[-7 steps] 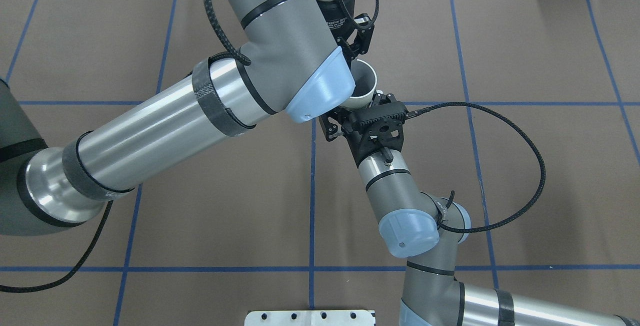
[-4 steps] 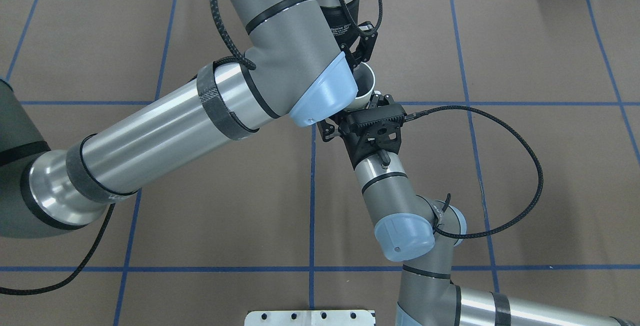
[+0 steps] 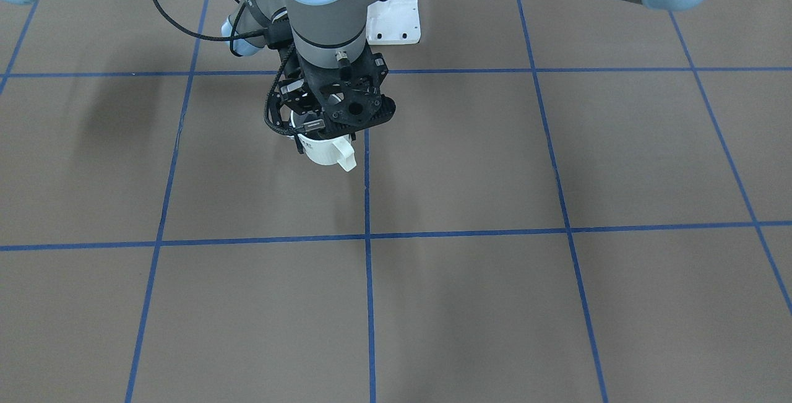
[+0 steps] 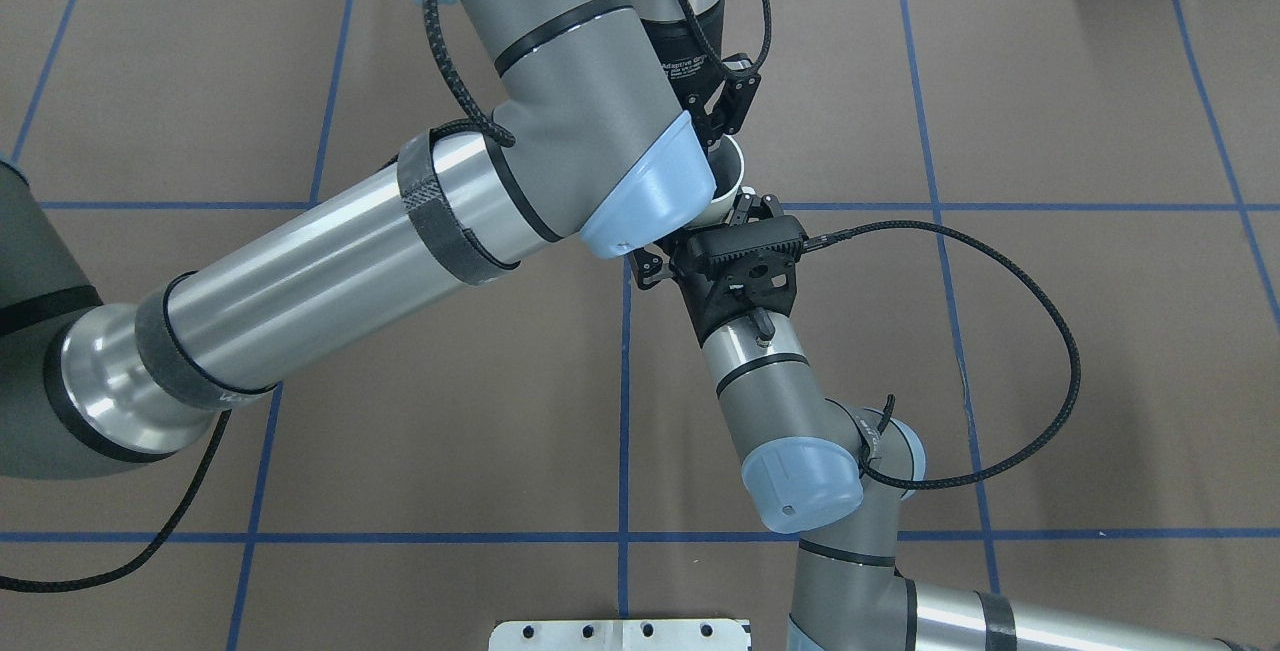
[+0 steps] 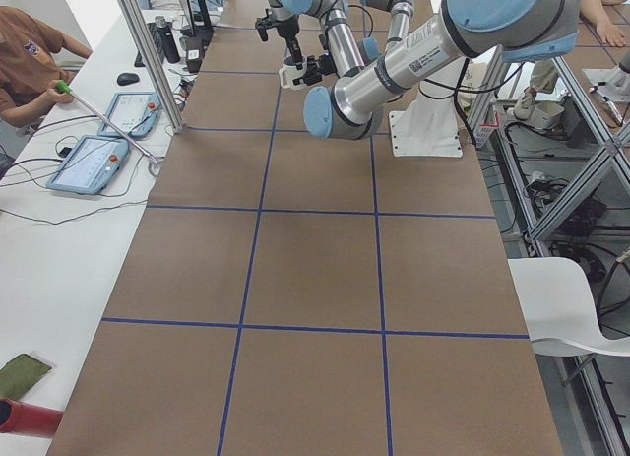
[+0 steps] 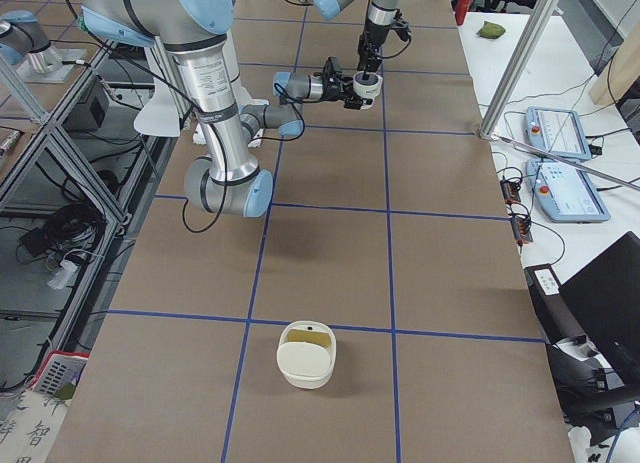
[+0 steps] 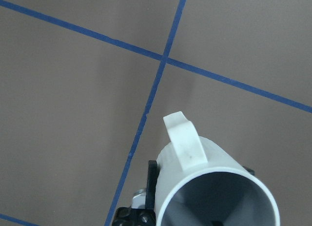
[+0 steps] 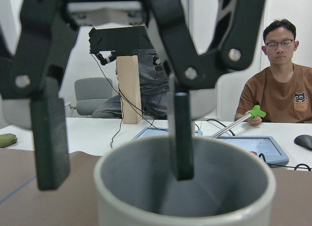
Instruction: Left arm hands cup to right arm to dump lemon
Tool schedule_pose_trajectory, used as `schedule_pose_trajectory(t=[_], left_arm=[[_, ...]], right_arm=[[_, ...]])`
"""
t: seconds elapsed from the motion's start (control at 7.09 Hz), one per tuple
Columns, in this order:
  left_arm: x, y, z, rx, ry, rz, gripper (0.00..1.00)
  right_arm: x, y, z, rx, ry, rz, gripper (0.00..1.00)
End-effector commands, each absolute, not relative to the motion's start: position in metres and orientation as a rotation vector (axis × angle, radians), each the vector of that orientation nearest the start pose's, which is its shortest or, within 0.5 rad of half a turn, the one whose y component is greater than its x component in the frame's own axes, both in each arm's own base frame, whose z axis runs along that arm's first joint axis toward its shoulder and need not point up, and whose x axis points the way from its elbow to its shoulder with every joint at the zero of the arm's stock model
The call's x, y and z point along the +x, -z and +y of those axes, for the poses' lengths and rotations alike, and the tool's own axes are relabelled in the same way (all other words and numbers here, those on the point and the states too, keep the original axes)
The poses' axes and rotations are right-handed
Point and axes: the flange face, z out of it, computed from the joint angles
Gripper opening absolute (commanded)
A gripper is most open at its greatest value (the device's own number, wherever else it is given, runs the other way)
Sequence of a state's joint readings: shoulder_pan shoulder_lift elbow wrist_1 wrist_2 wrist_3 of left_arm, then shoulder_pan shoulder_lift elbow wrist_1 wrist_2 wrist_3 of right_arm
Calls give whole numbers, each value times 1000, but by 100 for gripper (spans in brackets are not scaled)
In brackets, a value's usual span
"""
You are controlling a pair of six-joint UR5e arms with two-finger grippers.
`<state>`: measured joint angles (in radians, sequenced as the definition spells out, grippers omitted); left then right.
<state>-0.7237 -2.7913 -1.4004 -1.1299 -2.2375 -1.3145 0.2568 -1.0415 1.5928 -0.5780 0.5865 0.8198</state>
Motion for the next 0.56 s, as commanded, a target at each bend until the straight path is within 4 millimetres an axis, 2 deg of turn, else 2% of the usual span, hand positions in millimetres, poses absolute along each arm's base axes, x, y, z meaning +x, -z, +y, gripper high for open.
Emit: schedule_pose_trajectory(t=[0.0,0.42], left_arm=[[494,21,-531,-298,236,818,54],[499,21,-528,-304,231,813,50]], right_arm=[[-531,-225,-363,1327,-366,-838,66],[-531,-228,-363,1328,-361,-830,70]])
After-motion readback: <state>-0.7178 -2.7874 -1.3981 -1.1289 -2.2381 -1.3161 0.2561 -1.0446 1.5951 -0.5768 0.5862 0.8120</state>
